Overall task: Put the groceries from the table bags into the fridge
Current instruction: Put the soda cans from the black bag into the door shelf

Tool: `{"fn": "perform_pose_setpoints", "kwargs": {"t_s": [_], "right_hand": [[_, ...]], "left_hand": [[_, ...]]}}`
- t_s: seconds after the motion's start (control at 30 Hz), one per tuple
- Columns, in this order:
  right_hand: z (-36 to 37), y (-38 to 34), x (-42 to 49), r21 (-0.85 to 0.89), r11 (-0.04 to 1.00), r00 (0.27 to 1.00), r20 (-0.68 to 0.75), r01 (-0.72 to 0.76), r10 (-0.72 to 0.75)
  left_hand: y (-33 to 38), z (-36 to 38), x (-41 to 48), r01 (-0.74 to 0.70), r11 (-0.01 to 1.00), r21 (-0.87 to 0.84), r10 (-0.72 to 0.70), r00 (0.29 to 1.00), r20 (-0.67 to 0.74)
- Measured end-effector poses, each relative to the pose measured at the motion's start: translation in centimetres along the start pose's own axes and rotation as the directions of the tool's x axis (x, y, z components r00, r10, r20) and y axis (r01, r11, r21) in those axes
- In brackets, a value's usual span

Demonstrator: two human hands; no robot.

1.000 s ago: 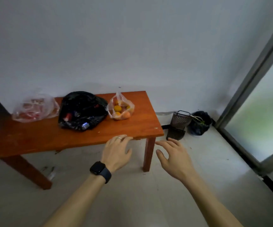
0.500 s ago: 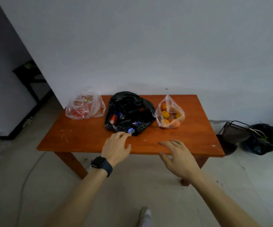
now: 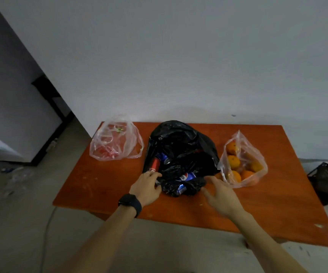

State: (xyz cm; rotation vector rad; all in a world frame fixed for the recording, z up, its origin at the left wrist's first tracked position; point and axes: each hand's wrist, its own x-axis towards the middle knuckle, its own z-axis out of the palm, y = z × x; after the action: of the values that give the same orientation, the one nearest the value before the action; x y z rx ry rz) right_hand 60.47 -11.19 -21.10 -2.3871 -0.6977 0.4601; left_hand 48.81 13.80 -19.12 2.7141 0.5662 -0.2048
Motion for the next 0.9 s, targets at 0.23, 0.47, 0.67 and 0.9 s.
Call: {"fn": "perform_pose_setpoints", "kwargs": {"t_s": [0.23, 0.47, 0.67, 0.9], "right_hand": [[3.0, 0.2, 6.5, 0.026, 0.991, 0.985, 0.118, -0.132, 0.128], [5.6, -0.1, 12.5, 0.007, 0.95, 0.936, 0.175, -0.312, 0.306], [8.1, -0.6, 15.9, -0.064, 0.782, 0.751, 0.237, -0.62, 0.616], [11.2, -1.6, 16.9, -0.143, 0.608, 0.568, 0.244, -0.781, 0.786]], "left_hand": [[-3.1, 1.9, 7.5, -0.152, 0.978, 0.14, 0.133, 0.981, 0.138], [-5.8, 3.7, 16.9, -0.608, 0.539, 0.583, 0.399, 0.794, 0.459], [-8.4, 3.6, 22.4, -0.781, 0.206, 0.59, 0.358, 0.621, 0.697], [-10.9, 5.1, 24.8, -0.892, 0.007, 0.453, 0.5, 0.395, 0.771]]}}
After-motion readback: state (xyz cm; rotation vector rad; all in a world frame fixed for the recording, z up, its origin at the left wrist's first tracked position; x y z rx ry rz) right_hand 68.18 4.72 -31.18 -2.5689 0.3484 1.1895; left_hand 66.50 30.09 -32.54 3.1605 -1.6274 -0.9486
